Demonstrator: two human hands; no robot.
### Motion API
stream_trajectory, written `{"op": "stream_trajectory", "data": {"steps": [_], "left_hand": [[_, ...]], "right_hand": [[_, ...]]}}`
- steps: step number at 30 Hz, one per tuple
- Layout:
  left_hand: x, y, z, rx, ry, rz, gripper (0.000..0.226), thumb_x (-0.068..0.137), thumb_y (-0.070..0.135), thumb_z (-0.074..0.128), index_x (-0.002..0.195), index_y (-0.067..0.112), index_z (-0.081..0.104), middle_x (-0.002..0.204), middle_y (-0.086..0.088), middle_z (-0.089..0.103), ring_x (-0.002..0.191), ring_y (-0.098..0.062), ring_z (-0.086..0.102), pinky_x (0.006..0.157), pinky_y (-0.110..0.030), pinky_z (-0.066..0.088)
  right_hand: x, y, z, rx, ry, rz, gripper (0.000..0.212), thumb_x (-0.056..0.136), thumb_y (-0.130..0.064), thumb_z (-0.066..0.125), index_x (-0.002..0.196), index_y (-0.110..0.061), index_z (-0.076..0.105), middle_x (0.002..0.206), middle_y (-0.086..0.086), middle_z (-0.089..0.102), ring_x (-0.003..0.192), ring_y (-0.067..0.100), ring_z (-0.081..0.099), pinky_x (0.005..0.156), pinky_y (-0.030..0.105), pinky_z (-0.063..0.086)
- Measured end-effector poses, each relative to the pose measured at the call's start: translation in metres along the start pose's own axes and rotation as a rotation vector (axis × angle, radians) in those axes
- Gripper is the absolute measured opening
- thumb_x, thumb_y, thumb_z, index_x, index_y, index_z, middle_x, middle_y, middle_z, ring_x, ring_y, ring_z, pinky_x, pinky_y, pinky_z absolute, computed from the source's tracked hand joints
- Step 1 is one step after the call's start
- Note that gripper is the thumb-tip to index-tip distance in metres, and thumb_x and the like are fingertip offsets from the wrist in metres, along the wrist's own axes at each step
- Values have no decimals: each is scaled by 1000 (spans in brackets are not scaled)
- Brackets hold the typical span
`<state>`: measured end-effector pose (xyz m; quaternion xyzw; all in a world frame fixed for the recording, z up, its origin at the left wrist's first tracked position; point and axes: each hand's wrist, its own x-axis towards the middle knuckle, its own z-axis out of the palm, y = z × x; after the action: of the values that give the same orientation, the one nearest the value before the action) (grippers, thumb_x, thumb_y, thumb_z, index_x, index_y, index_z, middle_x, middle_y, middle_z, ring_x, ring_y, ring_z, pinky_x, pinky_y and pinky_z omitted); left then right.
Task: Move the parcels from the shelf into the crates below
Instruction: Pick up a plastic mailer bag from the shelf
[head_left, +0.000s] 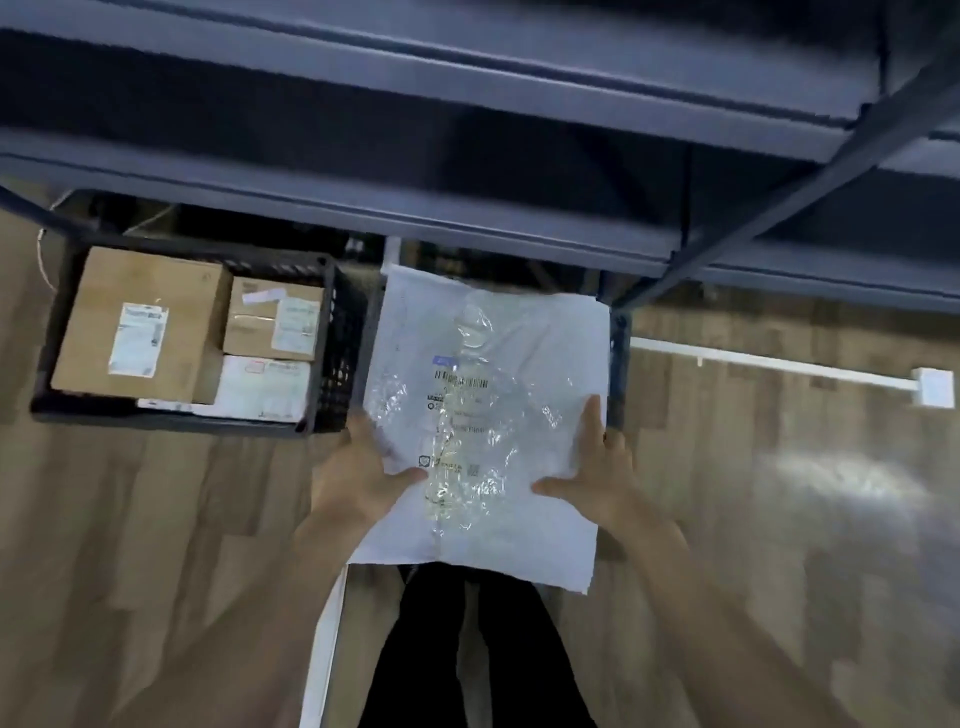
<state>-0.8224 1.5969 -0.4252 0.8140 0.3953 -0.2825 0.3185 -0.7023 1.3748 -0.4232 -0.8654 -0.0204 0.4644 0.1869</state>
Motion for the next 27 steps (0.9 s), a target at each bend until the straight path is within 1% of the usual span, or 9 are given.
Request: {"op": "stream_trajectory", "data": {"steps": [2,3,6,8,11,14,17,21,27], "left_hand": [[38,-8,15,54,-36,-17,108,73,53,72,148,12,6,140,-4,47,125,-26,48,108,-44,31],[56,-10,22,72,-53,-22,111,72,53,73,149,12,3,143,-7,45,126,-28,47,108,-47,32],[108,-15,45,117,-81,4,118,72,52,73,150,16,-8,142,-14,44,121,-33,52,100,-44,43],[140,-20,60,140,-105,30,120,72,53,73,149,23,-15,140,-18,45,114,-36,56,93,-44,48],[180,-28,83,176,-140,52,114,75,51,71,146,37,-16,139,-22,42,108,-37,58,85,-42,51],[212,-37,103,217,-179,47,105,78,52,69,146,44,-11,142,-23,34,113,-37,54,90,-43,49],[248,-51,117,220,-192,43,104,74,56,69,147,42,-4,146,-19,34,121,-37,49,95,-41,47],[287,-60,129,225,-193,32,103,76,55,68,151,29,3,149,-11,35,130,-33,41,99,-36,40],[305,-64,145,262,-133,-11,101,79,53,66,150,32,-2,149,-26,22,123,-43,46,94,-45,48]], "right_hand": [[37,7,18,17,-46,49,130,71,-36,81,147,-27,-24,150,18,12,142,34,7,113,45,18],[55,10,24,21,-65,61,129,72,-34,81,146,-26,-24,150,18,11,142,34,6,112,45,19],[111,19,38,-5,-108,88,129,73,-33,80,146,-26,-27,153,19,6,142,35,6,111,45,24],[149,24,46,-47,-132,116,132,72,-34,81,144,-25,-29,156,21,1,144,38,7,109,45,29],[199,30,62,-131,-159,142,138,68,-39,84,143,-24,-32,156,23,7,142,40,14,109,49,33],[235,36,77,-173,-180,163,137,69,-39,82,143,-22,-31,155,22,11,141,41,19,108,51,33],[267,41,89,-180,-224,159,131,71,-41,80,146,-21,-26,155,19,17,139,39,23,109,51,32],[305,41,100,-163,-248,139,126,72,-43,79,148,-21,-19,155,15,19,137,37,28,107,48,35],[330,36,124,-139,-155,87,124,76,-34,78,148,-18,-21,152,22,13,140,39,17,110,49,31]]}}
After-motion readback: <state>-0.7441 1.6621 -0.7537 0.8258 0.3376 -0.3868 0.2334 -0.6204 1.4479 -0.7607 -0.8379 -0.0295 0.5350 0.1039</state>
